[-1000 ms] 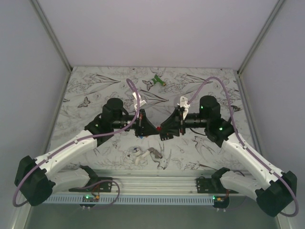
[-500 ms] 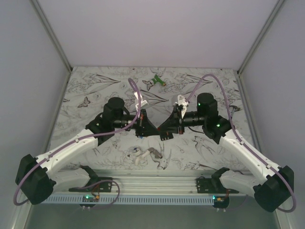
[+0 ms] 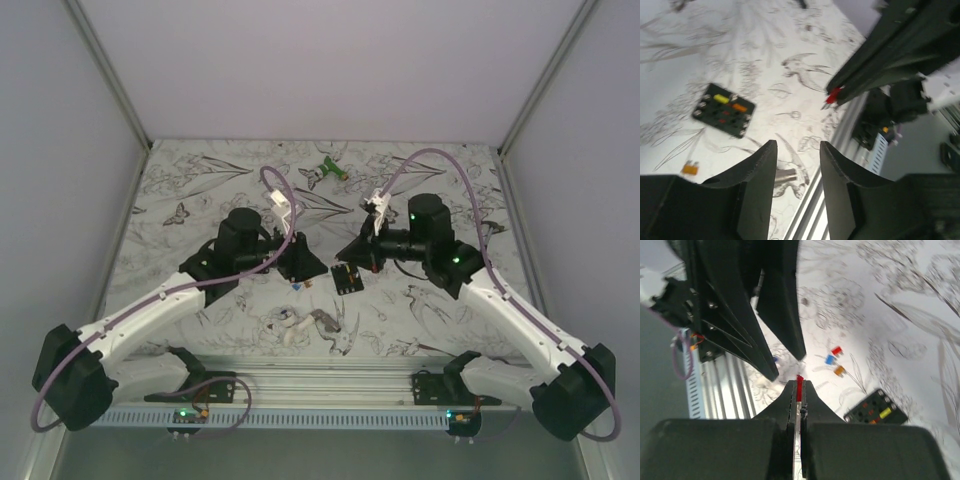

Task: Snap on the fuse box
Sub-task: Pick up the fuse from the center of the board, then install the fuse at the fuse box base.

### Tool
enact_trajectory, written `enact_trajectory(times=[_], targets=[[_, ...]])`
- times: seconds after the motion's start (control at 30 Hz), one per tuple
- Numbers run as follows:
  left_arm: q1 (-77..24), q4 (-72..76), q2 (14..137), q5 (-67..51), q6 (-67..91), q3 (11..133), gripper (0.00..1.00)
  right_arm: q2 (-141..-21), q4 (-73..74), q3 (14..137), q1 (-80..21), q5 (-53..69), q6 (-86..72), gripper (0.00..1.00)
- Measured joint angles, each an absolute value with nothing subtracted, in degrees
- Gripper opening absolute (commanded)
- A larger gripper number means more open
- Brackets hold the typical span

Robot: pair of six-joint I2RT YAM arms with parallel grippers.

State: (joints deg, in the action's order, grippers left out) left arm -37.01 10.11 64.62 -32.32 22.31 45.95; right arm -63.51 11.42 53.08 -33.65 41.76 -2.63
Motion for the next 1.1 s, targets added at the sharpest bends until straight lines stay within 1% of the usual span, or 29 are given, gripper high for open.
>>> enact_trajectory(times=[0.17, 0.23, 0.4, 0.6, 0.67, 0.77, 0.97, 1.1], targets=[[-33.91, 8.91, 67.53, -25.3, 25.74, 45.01, 0.52, -65.08, 15.22, 53.82, -36.27, 25.74, -7.44, 0.0], [-32.82, 8.29, 69.06, -23.14, 27.27, 44.6, 0.58, -66.24, 16.71, 54.08, -37.85, 19.55, -9.65, 0.0], [-31.7, 5.93, 70.61, -19.16, 29.28, 44.21, 0.63, -70.67, 20.27, 55.22, -42.68, 5.65, -14.61, 0.0], [-30.37, 1.54, 71.77, -13.89, 30.85, 44.29, 0.78, -76.84, 23.44, 56.6, -47.99, -9.54, -20.08, 0.0], [-30.02, 0.05, 71.96, -12.25, 31.18, 44.29, 0.83, -78.43, 23.88, 56.62, -48.9, -13.02, -21.47, 0.0], [-29.5, -1.87, 72.05, -9.87, 31.62, 44.29, 0.87, -81.19, 24.03, 56.62, -49.98, -17.32, -23.09, 0.0], [-28.16, -3.99, 74.72, -6.26, 31.97, 44.77, 0.99, -87.18, 22.85, 56.64, -51.31, -21.82, -24.71, 0.0], [-26.85, -5.61, 76.9, -5.32, 32.27, 44.84, 0.99, -91.24, 20.84, 56.66, -51.64, -23.07, -25.3, 0.0]])
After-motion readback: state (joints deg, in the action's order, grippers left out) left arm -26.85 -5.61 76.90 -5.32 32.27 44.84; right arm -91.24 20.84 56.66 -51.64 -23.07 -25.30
